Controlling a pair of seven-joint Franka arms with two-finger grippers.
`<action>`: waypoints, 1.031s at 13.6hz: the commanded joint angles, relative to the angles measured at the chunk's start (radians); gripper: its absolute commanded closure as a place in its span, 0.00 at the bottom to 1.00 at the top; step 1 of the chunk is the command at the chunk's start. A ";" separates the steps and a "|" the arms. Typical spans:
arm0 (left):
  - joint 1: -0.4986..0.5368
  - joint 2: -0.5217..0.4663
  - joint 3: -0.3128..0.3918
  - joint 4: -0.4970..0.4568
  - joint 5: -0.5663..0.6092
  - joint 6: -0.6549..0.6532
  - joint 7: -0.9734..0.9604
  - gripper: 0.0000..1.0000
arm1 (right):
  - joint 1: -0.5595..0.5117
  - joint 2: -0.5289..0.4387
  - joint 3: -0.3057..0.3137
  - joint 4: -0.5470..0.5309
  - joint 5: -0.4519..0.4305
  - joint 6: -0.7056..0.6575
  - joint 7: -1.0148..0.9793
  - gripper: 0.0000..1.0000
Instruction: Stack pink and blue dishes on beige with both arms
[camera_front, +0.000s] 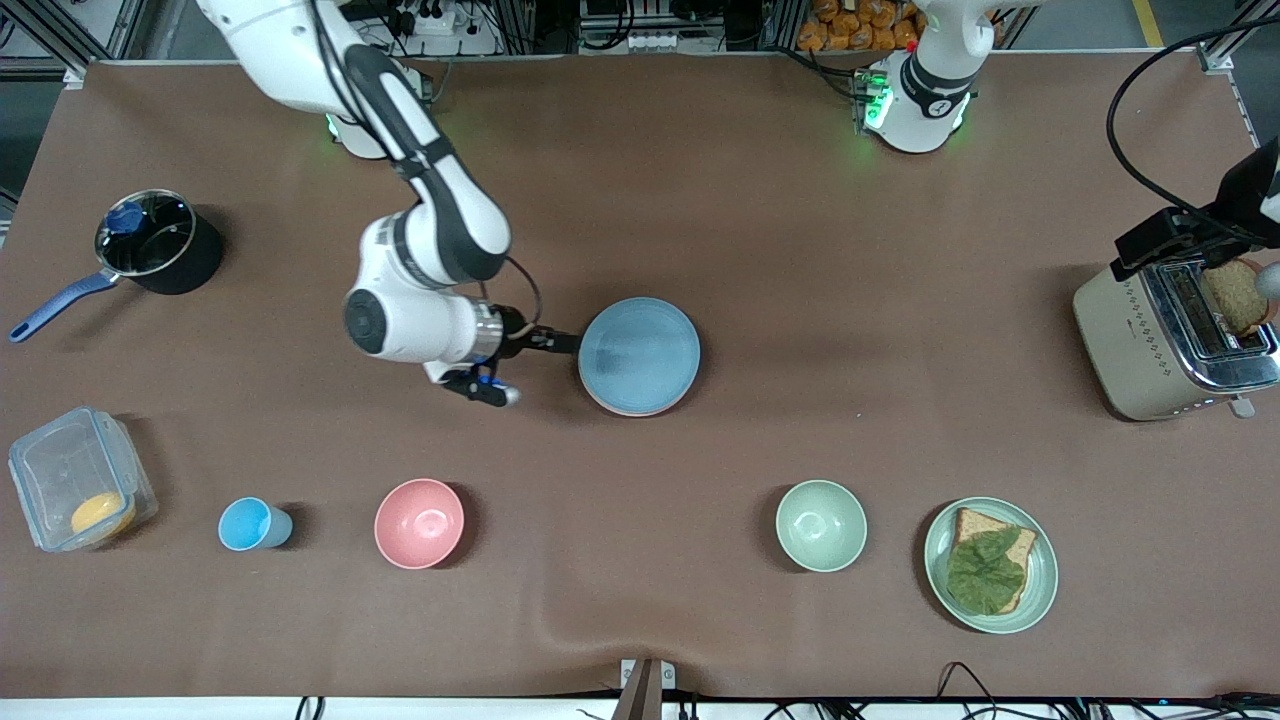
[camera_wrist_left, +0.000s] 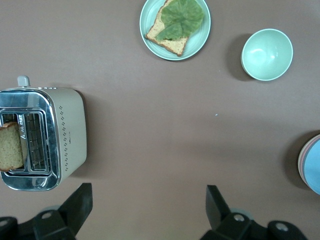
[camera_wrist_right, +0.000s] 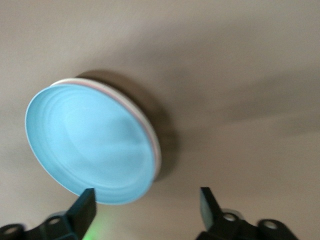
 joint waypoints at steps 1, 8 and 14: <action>-0.031 -0.023 0.038 -0.010 -0.049 -0.038 0.046 0.00 | -0.126 -0.075 0.007 0.010 -0.176 -0.137 -0.060 0.00; -0.039 -0.033 0.039 -0.007 -0.066 -0.047 0.048 0.00 | -0.444 -0.369 0.008 0.010 -0.499 -0.437 -0.390 0.00; -0.040 -0.028 0.033 0.002 -0.055 -0.050 0.040 0.00 | -0.481 -0.448 0.031 0.256 -0.603 -0.583 -0.443 0.00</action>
